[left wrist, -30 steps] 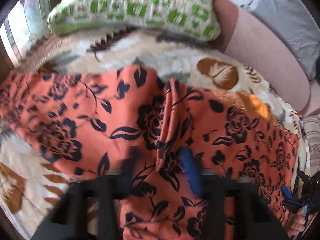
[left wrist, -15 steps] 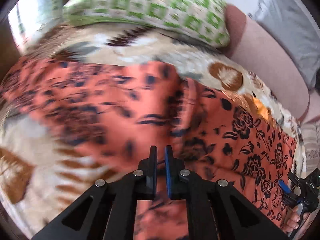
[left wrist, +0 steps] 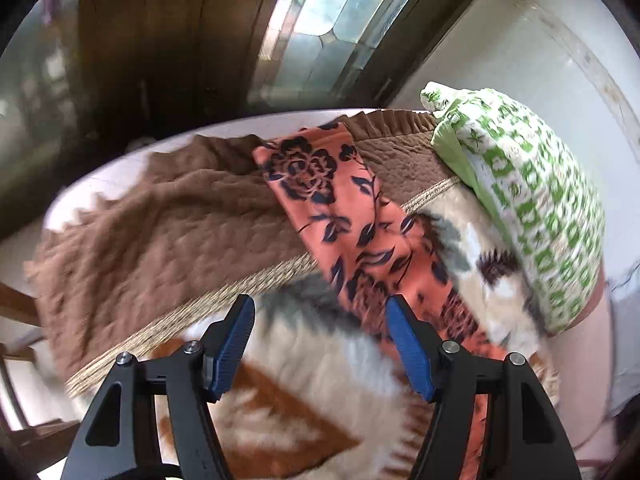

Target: Fold small clothes

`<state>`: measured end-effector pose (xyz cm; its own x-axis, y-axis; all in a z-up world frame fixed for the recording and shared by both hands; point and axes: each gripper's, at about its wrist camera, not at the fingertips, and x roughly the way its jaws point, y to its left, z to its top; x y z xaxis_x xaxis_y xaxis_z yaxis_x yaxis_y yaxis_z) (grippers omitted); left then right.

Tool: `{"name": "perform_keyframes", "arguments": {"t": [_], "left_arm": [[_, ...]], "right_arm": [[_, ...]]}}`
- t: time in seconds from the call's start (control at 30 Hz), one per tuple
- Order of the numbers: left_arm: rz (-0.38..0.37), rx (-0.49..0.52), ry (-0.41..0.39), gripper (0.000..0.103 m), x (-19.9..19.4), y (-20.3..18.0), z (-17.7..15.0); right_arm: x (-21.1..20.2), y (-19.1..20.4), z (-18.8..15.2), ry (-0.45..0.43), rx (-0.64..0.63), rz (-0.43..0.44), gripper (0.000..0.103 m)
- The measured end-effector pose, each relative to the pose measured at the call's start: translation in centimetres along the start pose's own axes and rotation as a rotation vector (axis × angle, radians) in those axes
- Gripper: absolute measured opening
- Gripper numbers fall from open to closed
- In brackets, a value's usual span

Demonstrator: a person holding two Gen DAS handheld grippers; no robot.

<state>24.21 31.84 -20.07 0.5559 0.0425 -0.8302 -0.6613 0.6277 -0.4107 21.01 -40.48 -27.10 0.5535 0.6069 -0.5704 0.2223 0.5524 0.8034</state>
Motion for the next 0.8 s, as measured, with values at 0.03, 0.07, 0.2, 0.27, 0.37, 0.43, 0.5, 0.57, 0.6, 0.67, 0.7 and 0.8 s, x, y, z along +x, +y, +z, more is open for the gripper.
{"name": "perform_keyframes", "arguments": {"t": [0.03,0.07,0.2,0.27,0.37,0.43,0.5,0.57,0.6,0.67,0.7,0.8], "left_arm": [[-0.004,-0.029,0.003,0.069,0.5,0.0,0.3],[-0.016,-0.072,0.005,0.069,1.4,0.2,0.8],[-0.069,-0.128,0.009,0.066,3.9,-0.3,1.4],[-0.066,-0.133,0.007,0.058,5.2,-0.5,2.1],[-0.088,-0.182,0.003,0.042,6.7,0.3,2.9],[-0.095,-0.173,-0.013,0.027,7.4,0.5,3.4],[-0.083,-0.152,-0.020,0.015,7.9,0.7,3.7],[-0.085,-0.151,-0.034,0.009,8.0,0.9,3.7],[-0.087,-0.148,-0.039,0.007,8.0,0.9,3.8],[-0.071,-0.107,-0.053,0.006,7.4,0.2,3.7],[-0.073,-0.079,-0.067,0.006,6.9,-0.4,3.7],[-0.107,0.003,-0.092,0.005,4.8,-3.2,3.6]], "right_arm": [[0.2,0.0,0.1,-0.001,-0.002,-0.001,0.058],[0.2,-0.2,0.1,-0.002,-0.004,-0.002,0.058],[0.6,-0.4,0.5,0.008,-0.013,-0.011,0.058],[0.8,-0.5,0.6,0.015,-0.015,-0.009,0.058],[0.9,-0.6,0.8,0.023,-0.013,-0.001,0.058],[1.0,-0.7,0.8,0.024,-0.011,0.003,0.058],[1.1,-0.7,0.8,0.024,-0.016,0.002,0.058],[1.1,-0.7,0.8,0.021,-0.021,-0.001,0.058],[1.1,-0.6,0.8,0.016,-0.026,-0.002,0.058],[1.1,-0.5,0.8,0.008,-0.027,-0.003,0.058],[1.1,-0.5,0.8,0.003,-0.028,-0.004,0.058],[0.8,0.1,0.7,-0.013,-0.053,-0.017,0.058]]}}
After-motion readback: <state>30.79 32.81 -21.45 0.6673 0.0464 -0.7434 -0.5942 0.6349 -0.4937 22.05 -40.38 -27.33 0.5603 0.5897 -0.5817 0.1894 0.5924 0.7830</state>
